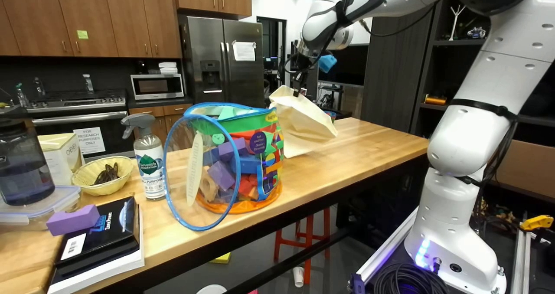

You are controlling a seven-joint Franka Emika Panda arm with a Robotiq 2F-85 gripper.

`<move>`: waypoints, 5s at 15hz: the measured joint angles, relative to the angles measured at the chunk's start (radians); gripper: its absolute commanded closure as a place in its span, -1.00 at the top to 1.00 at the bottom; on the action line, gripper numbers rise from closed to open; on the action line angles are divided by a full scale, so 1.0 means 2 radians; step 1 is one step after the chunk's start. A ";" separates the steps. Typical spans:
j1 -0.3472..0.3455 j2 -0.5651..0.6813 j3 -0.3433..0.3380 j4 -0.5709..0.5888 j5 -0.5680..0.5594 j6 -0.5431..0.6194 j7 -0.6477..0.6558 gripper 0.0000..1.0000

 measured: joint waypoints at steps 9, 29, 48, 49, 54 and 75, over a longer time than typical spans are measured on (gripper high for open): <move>0.002 0.035 0.025 0.143 0.015 -0.118 -0.017 -0.98; 0.018 0.152 0.105 0.465 0.014 -0.272 -0.014 -0.98; 0.065 0.026 0.169 0.332 0.023 -0.245 -0.101 -0.98; 0.073 0.017 0.176 0.302 0.027 -0.234 -0.108 -0.98; 0.114 -0.004 0.189 0.168 0.045 -0.183 -0.124 -0.98; 0.122 -0.036 0.170 0.058 0.069 -0.162 -0.162 -0.39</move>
